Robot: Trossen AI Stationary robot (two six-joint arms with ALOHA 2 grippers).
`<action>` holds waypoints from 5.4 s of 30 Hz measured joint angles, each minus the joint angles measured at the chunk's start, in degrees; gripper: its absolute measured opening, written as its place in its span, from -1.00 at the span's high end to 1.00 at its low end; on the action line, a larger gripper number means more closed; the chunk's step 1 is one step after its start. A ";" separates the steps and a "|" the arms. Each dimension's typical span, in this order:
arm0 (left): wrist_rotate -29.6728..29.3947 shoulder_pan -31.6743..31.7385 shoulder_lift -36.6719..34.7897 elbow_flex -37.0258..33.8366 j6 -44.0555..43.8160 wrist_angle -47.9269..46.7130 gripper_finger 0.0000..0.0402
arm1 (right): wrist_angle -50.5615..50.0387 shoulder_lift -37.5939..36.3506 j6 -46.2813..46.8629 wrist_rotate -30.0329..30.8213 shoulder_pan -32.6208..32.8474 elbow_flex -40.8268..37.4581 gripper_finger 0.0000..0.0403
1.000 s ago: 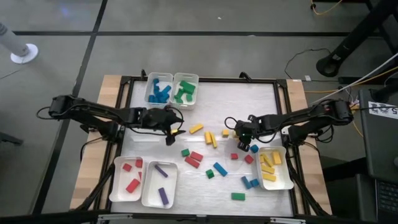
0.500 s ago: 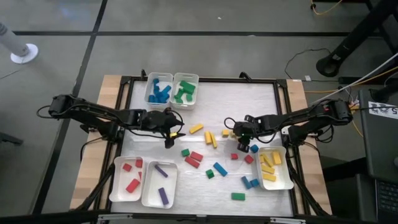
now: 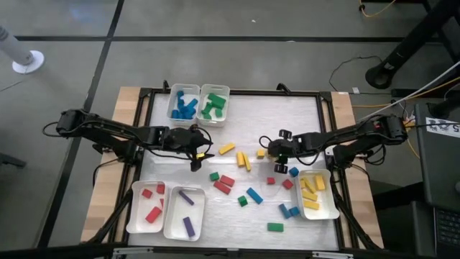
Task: Sort blocks
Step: Put the yellow block into the bottom right white bin, then put the green block into the top right white bin
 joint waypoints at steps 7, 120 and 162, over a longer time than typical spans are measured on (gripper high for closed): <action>0.00 0.02 0.00 0.02 0.00 0.01 -0.18 | 5.39 2.99 -7.04 -0.37 -0.02 0.04 0.26; 0.20 -2.76 0.02 -0.01 -3.84 0.27 -0.18 | -33.41 9.81 1.77 -18.43 -3.60 25.64 0.32; 1.55 -9.31 18.27 4.74 -6.81 0.80 -0.18 | -52.34 9.92 63.97 -14.72 42.38 25.33 -0.18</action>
